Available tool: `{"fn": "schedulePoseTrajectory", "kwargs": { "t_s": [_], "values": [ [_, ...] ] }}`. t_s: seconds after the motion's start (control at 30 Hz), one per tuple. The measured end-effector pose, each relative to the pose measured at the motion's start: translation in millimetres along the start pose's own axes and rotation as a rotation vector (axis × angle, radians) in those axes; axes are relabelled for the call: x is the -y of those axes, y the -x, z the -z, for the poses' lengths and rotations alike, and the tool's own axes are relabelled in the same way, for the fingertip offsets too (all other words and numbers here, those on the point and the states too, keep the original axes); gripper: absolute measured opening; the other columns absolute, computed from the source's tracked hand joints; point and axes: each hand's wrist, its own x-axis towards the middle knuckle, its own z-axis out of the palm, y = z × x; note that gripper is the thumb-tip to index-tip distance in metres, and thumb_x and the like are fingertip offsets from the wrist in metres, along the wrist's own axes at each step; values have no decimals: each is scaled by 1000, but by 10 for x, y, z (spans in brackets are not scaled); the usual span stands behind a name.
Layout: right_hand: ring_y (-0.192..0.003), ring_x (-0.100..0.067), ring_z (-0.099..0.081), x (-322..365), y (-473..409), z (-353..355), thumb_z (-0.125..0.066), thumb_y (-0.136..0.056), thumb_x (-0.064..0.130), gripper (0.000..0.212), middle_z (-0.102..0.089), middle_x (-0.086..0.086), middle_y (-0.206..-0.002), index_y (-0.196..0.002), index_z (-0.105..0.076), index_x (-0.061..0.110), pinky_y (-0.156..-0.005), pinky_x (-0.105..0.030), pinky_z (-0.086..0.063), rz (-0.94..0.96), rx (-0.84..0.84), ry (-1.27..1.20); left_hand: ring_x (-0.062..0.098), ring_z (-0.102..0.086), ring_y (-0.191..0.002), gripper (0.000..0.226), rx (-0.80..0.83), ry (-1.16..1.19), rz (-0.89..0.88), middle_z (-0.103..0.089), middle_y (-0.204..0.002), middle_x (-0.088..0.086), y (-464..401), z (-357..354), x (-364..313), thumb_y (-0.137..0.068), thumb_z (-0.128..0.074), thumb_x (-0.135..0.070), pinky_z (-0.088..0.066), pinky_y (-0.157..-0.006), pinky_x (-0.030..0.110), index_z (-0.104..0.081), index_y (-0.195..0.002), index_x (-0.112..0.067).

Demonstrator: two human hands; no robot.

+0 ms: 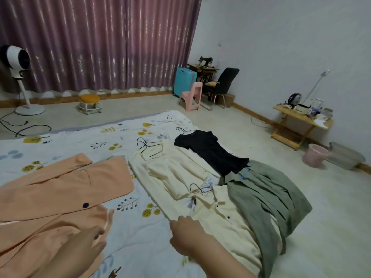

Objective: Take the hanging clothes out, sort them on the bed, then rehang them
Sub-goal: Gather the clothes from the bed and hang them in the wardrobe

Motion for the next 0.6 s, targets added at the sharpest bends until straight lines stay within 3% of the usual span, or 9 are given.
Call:
{"fn": "schedulePoseTrajectory", "kwargs": {
  "t_s": [0.1,0.2,0.4,0.53,0.6],
  "values": [
    [-121,-35,-40,-668,118,-19,-43,-96,18,35,-43,-18,-129,-127,-41,4,-98,-43,-33,-38,18,5,9,-46,-123,36,94,6,-26,-50,-131,-5,-136,-220,-664,-95,-47,-33,-38,-94,21,-43,-129,-23],
    [-122,-34,-40,-1347,235,-50,-42,-96,17,33,-44,-17,-130,-126,-43,5,-98,-41,-34,-76,40,-9,9,-44,-126,34,168,-41,-37,-50,-131,-7,-246,-516,-1314,-96,-43,-35,-25,-108,27,-43,-128,-25],
    [-119,-31,-45,-2420,432,-165,-39,-95,19,31,-47,-13,-129,-123,-46,8,-91,-36,-38,-170,59,-43,12,-49,-119,37,262,-19,-65,-48,-134,-3,-404,-984,-2323,-97,-42,-34,-39,-92,22,-42,-132,-22],
    [-115,-30,-50,-2899,436,-279,-41,-91,17,29,-53,-11,-126,-118,-50,11,-82,-34,-39,-225,97,-76,13,-49,-117,37,299,-37,-97,-48,-133,-3,-533,-1210,-2672,-96,-43,-34,-39,-91,23,-43,-131,-22],
    [-115,-29,-50,-3068,388,-319,-41,-90,16,28,-53,-10,-125,-116,-50,12,-87,-34,-40,-250,119,-93,14,-49,-117,37,319,-58,-96,-48,-133,-2,-648,-1289,-2790,-97,-43,-34,-39,-92,24,-43,-132,-22]
  ]
}}
